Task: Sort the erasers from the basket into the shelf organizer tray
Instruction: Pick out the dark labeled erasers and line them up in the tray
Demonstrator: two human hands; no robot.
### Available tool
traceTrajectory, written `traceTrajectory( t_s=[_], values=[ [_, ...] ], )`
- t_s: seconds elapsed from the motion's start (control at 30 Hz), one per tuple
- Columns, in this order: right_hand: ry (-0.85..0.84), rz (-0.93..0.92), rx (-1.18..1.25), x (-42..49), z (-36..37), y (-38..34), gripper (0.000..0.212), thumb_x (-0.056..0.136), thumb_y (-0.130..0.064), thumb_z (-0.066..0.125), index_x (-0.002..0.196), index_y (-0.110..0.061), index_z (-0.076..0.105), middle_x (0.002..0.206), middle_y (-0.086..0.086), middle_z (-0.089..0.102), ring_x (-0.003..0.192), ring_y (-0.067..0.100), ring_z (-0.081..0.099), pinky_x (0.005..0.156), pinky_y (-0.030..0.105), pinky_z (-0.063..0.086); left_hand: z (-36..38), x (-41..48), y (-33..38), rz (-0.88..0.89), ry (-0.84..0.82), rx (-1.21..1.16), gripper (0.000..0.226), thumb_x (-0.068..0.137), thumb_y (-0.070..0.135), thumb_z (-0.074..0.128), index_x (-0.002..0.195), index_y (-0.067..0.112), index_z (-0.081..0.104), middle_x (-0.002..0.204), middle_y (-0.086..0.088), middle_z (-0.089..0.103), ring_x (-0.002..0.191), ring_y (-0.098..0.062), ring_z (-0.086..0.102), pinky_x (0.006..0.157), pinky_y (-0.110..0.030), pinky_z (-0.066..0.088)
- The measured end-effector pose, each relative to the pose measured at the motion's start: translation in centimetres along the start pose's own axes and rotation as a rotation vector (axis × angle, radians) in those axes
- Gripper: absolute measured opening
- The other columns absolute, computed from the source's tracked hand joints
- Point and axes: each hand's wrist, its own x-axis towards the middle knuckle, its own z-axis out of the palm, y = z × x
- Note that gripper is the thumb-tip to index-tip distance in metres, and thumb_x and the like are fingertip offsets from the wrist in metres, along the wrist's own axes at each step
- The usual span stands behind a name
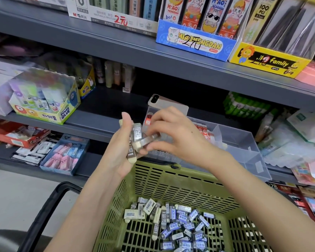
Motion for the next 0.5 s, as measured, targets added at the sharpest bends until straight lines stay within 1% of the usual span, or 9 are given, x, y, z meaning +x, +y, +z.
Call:
traceTrajectory(
  t_s=[0.03,0.07,0.13,0.17,0.23,0.3,0.33,0.43,0.5],
  values=[
    [-0.005,-0.064,-0.056,-0.1,-0.1,0.2,0.028,0.074,-0.031,0.074,0.08,-0.004,0.068,0.09,0.012,0.06,0.085,0.03,0.053,0.07,0.044,0.047,-0.1,0.0,0.1,0.015,0.014,0.02,0.058,0.064,0.07,0.054,0.071,0.017,0.074,0.063,-0.003,0.063,0.051,-0.012,0.056,0.045,-0.023,0.047],
    [-0.021,-0.114,-0.105,-0.1,0.0,0.2,0.029,0.074,-0.03,0.074,0.075,-0.002,0.066,0.087,0.013,0.06,0.082,0.031,0.053,0.065,0.044,0.048,-0.1,0.0,0.1,0.03,0.028,0.03,0.055,0.067,0.069,0.053,0.069,0.017,0.073,0.06,-0.002,0.062,0.049,-0.012,0.055,0.043,-0.022,0.046],
    [-0.071,-0.123,-0.119,-0.2,0.3,0.0,0.025,0.077,-0.023,0.072,0.074,-0.001,0.06,0.082,0.011,0.058,0.077,0.029,0.052,0.061,0.041,0.048,0.0,0.0,0.1,0.046,0.056,0.015,0.053,0.07,0.064,0.054,0.077,0.012,0.062,0.056,0.0,0.059,0.045,-0.01,0.052,0.038,-0.02,0.042],
    [-0.088,-0.07,-0.074,-0.3,0.5,-0.3,0.022,0.079,-0.019,0.072,0.077,-0.003,0.058,0.08,0.006,0.056,0.074,0.024,0.05,0.062,0.038,0.046,0.0,0.0,0.0,0.049,0.071,0.01,0.053,0.069,0.062,0.055,0.081,0.011,0.056,0.057,0.0,0.058,0.045,-0.01,0.053,0.037,-0.02,0.042],
    [-0.094,0.105,0.066,-0.6,0.8,-0.6,0.022,0.081,-0.016,0.071,0.093,-0.009,0.055,0.08,-0.004,0.054,0.07,0.015,0.049,0.063,0.033,0.044,0.1,0.0,0.0,0.047,0.08,0.01,0.059,0.068,0.062,0.057,0.088,0.007,0.053,0.063,-0.005,0.059,0.048,-0.012,0.054,0.039,-0.02,0.043],
    [-0.092,0.253,0.215,-0.9,0.7,-0.6,0.033,0.081,-0.014,0.071,0.108,-0.017,0.052,0.085,-0.002,0.06,0.071,0.015,0.056,0.069,0.034,0.05,0.2,-0.1,0.0,0.041,0.077,-0.008,0.064,0.065,0.063,0.058,0.093,0.005,0.053,0.065,-0.007,0.058,0.049,-0.012,0.054,0.04,-0.02,0.043],
    [-0.066,0.315,0.288,-0.9,0.6,-0.5,0.034,0.08,-0.011,0.071,0.107,-0.02,0.053,0.086,0.001,0.062,0.073,0.017,0.059,0.072,0.036,0.052,0.3,-0.1,0.0,0.04,0.071,-0.02,0.063,0.064,0.063,0.058,0.091,0.005,0.053,0.063,-0.006,0.057,0.049,-0.012,0.054,0.039,-0.02,0.042],
    [0.024,0.55,0.477,-0.9,-0.4,1.1,0.025,0.083,-0.002,0.066,0.094,-0.024,0.06,0.087,0.004,0.066,0.075,0.02,0.067,0.078,0.039,0.055,0.5,-0.2,0.1,0.044,0.063,-0.034,0.056,0.064,0.06,0.059,0.085,0.009,0.051,0.059,-0.004,0.057,0.049,-0.012,0.054,0.039,-0.019,0.041],
    [-0.01,0.645,0.476,-1.2,-0.7,2.6,0.02,0.088,-0.004,0.06,0.093,-0.022,0.067,0.089,-0.001,0.068,0.072,0.014,0.068,0.08,0.036,0.055,0.3,-0.1,0.1,0.053,0.08,-0.041,0.055,0.066,0.059,0.059,0.086,0.009,0.05,0.059,-0.004,0.057,0.049,-0.012,0.053,0.039,-0.019,0.041]
  ],
)
